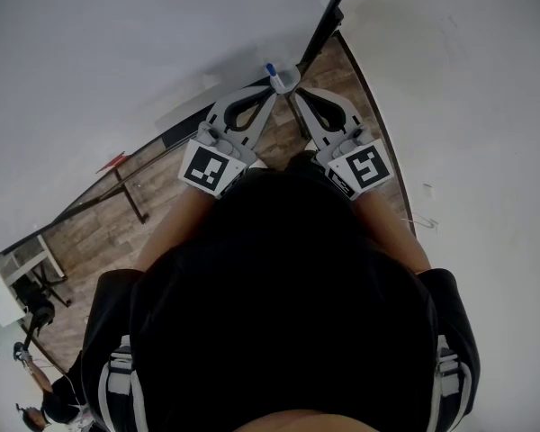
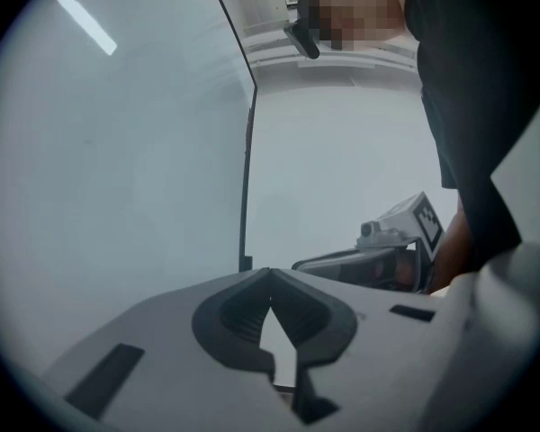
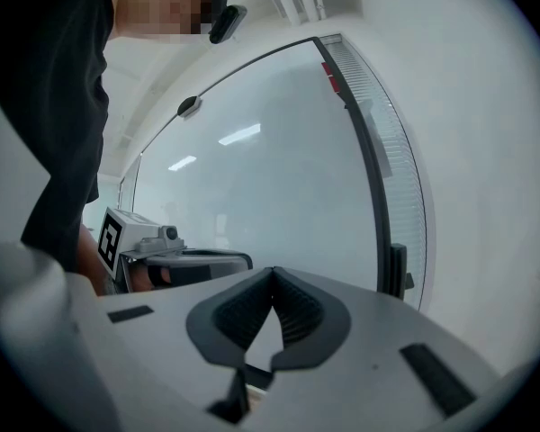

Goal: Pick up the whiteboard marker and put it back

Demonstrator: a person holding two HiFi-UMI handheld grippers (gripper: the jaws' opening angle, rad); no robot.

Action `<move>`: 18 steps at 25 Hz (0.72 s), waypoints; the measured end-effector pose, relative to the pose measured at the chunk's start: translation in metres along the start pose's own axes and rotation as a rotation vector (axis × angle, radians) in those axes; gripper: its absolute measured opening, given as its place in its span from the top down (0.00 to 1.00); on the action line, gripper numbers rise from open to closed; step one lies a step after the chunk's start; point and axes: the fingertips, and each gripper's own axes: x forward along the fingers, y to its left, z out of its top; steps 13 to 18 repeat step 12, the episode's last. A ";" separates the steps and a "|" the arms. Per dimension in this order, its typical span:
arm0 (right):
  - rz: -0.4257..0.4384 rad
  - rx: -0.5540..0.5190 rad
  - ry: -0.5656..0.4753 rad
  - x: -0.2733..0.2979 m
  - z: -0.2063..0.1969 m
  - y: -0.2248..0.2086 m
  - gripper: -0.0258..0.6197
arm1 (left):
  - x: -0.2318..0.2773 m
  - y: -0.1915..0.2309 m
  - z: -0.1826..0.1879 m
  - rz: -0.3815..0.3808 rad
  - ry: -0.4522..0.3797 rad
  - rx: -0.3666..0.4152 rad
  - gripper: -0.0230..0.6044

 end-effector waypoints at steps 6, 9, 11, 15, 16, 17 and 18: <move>0.012 -0.006 0.001 0.000 0.001 -0.002 0.97 | -0.001 -0.002 -0.004 0.001 0.011 -0.001 0.96; 0.017 -0.009 -0.006 0.000 0.004 -0.003 0.97 | 0.000 -0.002 0.001 -0.014 -0.028 -0.002 0.96; 0.018 -0.007 -0.010 0.001 0.006 -0.004 0.97 | 0.001 -0.001 0.005 -0.014 -0.042 -0.008 0.96; 0.019 -0.006 -0.010 0.001 0.006 -0.004 0.97 | 0.002 -0.001 0.007 -0.014 -0.049 -0.010 0.96; 0.019 -0.006 -0.010 0.001 0.006 -0.004 0.97 | 0.002 -0.001 0.007 -0.014 -0.049 -0.010 0.96; 0.019 -0.006 -0.010 0.001 0.006 -0.004 0.97 | 0.002 -0.001 0.007 -0.014 -0.049 -0.010 0.96; 0.019 -0.006 -0.010 0.001 0.006 -0.004 0.97 | 0.002 -0.001 0.007 -0.014 -0.049 -0.010 0.96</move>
